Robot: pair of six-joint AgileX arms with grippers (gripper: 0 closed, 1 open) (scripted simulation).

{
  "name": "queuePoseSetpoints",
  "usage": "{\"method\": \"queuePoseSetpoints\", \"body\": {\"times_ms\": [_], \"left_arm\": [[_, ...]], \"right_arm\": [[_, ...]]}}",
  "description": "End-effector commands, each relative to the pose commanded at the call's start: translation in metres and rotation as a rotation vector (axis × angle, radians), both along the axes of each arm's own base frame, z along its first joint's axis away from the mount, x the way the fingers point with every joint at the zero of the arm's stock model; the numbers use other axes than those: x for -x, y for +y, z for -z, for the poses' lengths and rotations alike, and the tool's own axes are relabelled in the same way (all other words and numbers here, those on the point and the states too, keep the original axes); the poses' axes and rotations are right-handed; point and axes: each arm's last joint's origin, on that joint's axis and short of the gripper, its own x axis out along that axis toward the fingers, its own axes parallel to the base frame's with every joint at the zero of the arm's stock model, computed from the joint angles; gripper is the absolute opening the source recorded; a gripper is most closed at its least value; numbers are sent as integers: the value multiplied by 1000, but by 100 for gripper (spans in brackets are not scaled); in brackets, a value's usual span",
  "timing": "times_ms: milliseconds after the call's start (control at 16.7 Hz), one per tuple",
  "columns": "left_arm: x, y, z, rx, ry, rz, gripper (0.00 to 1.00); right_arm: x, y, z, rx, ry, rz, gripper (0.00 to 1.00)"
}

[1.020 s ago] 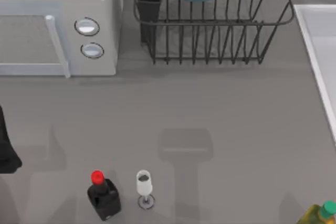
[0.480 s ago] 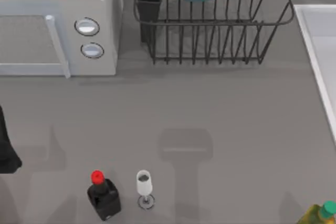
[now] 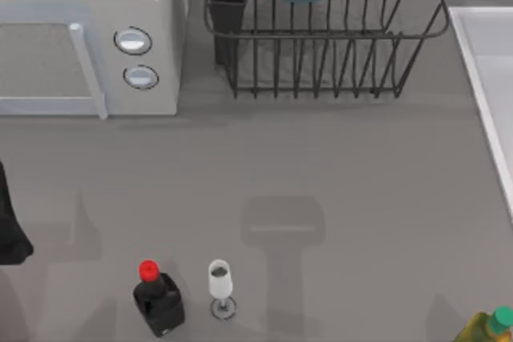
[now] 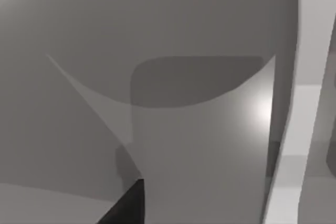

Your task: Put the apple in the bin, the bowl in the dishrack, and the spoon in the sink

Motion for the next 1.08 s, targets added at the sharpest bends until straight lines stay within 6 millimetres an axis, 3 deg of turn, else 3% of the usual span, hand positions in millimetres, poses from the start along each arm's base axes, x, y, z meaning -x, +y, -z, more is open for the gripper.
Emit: {"method": "queuePoseSetpoints", "body": {"times_ms": [240,300,720,780,900,1080], "left_arm": [[0,0,0,0,0,0,100],[0,0,0,0,0,0,100],[0,0,0,0,0,0,100],[0,0,0,0,0,0,100],[0,0,0,0,0,0,100],[0,0,0,0,0,0,100]], "right_arm": [[0,0,0,0,0,0,2],[0,0,0,0,0,0,0],[0,0,0,0,0,0,0],[0,1,-22,32,6,36,0],[-1,0,-25,33,3,35,0],[-5,-3,-47,32,3,31,0]]}}
